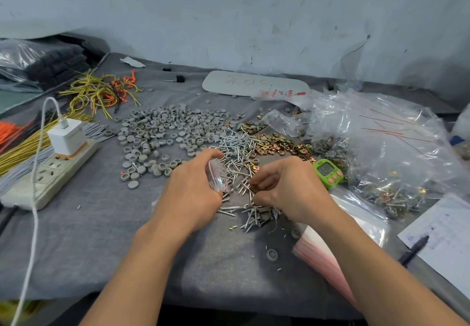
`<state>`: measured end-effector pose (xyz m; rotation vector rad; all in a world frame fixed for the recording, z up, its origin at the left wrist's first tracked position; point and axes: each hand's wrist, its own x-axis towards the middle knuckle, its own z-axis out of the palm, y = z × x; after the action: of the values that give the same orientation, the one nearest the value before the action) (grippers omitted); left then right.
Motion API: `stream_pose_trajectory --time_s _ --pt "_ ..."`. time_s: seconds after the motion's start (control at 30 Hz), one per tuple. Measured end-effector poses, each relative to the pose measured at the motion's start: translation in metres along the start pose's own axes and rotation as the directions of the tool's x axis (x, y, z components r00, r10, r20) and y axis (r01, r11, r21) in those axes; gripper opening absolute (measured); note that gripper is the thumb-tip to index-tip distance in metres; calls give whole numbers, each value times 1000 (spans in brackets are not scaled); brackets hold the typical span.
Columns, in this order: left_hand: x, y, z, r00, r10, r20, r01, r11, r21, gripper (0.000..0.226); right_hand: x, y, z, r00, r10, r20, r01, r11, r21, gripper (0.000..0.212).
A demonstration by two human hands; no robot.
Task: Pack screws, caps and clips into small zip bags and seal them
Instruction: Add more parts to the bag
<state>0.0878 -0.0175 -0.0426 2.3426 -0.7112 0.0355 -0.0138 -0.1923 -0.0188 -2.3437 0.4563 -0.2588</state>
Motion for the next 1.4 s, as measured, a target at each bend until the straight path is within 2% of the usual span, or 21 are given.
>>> stream_pose_trajectory --time_s 0.13,0.2,0.37,0.63,0.67,0.7,0.73,0.77,0.8,0.83,0.97,1.03,1.13,1.23,1.33,1.4 --pt "1 1 0 1000 -3 -7 3 1000 1 71 0 0 2 999 -26 38 22 996 90 27" --pt "0 2 0 1000 -3 -13 3 1000 0 69 0 0 3 996 -25 81 9 982 190 25" --pt "-1 5 2 1000 14 -8 -13 1000 9 70 -2 -5 7 986 -74 152 -27 817 575 21" --pt "-1 5 2 1000 12 11 -12 1000 -8 73 1 -9 8 985 -58 165 -82 680 729 18" --pt "-2 6 2 1000 11 11 -11 1000 -5 74 1 -9 7 986 -37 164 -93 695 713 16" --pt "-2 6 2 1000 11 11 -11 1000 -3 75 3 -6 6 990 -10 140 -81 771 632 13" --pt "-3 6 1 1000 10 12 -10 1000 -5 76 5 -2 4 996 13 93 -55 888 456 8" --pt "-3 7 1 1000 8 15 -8 1000 -9 76 8 3 1 999 32 37 -39 978 204 5" --pt "-4 7 0 1000 5 19 -5 1000 -12 77 12 8 0 999 40 -14 -40 999 -27 6" --pt "-4 8 0 1000 3 24 -3 1000 -11 78 14 13 -2 998 46 -45 -52 986 -158 7" --pt "-6 9 1 999 5 34 -5 1000 0 77 27 27 -11 995 93 -28 -96 978 -184 24" --pt "-6 10 1 999 2 32 -2 1000 -3 76 33 31 -16 990 112 -85 -125 976 -178 29" --pt "-6 11 2 1000 1 31 -1 1000 9 75 42 31 -12 992 56 -113 -73 985 -159 18" --pt "-5 12 3 1000 -1 21 1 1000 6 74 46 20 5 1000 -4 -24 -1 980 -200 7" --pt "-6 10 3 1000 5 4 -6 1000 11 75 52 15 14 991 -17 135 59 948 -314 8" --pt "-6 7 3 1000 6 0 -6 1000 5 74 55 17 13 989 15 149 21 972 -236 5"
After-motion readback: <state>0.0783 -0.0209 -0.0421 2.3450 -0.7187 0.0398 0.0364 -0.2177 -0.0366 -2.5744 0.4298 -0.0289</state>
